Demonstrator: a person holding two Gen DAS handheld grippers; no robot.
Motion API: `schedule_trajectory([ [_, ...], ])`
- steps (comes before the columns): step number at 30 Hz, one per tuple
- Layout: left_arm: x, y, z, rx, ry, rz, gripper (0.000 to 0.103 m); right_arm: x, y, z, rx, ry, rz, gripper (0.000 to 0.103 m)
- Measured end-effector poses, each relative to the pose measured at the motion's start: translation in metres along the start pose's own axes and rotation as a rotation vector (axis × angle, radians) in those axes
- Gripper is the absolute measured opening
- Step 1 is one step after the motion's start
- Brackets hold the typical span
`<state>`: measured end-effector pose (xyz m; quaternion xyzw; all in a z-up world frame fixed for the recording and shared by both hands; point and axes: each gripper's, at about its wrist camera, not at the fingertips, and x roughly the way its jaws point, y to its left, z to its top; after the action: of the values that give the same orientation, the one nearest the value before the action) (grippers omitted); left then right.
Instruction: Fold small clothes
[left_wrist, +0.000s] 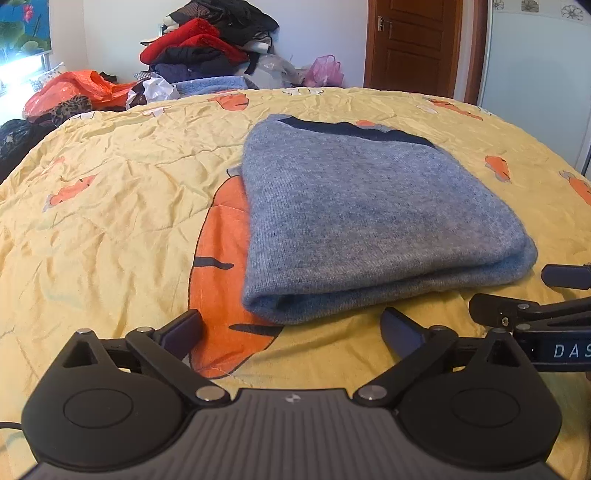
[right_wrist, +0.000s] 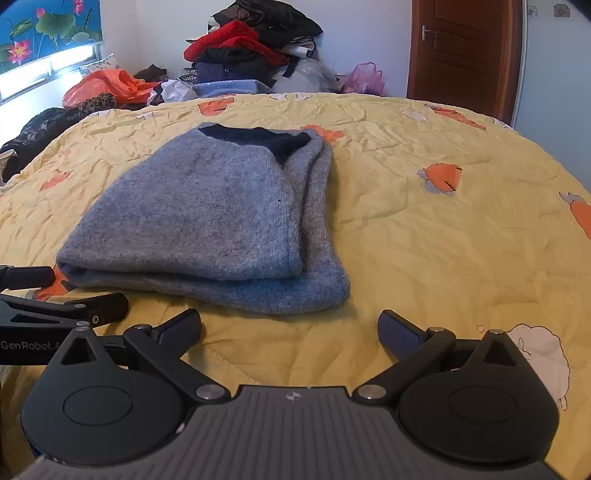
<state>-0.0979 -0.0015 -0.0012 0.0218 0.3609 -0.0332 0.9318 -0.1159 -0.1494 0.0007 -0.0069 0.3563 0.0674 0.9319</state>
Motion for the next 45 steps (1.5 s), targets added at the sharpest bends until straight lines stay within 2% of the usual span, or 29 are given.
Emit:
schedule_trajectory([
  [3, 0.0027, -0.0005, -0.0004, -0.010, -0.019, 0.012, 0.103, 0.0027, 0.0012, -0.0030, 0.001, -0.029, -0.023, 0.103],
  [14, 0.0039, 0.0057, 0.0008, -0.010, -0.022, 0.000, 0.103, 0.0030, 0.0036, -0.0053, 0.004, -0.036, -0.066, 0.103],
  [45, 0.0004, 0.0039, -0.0041, -0.012, -0.039, 0.009, 0.103, 0.0029, 0.0049, -0.0060, 0.006, -0.038, -0.065, 0.103],
])
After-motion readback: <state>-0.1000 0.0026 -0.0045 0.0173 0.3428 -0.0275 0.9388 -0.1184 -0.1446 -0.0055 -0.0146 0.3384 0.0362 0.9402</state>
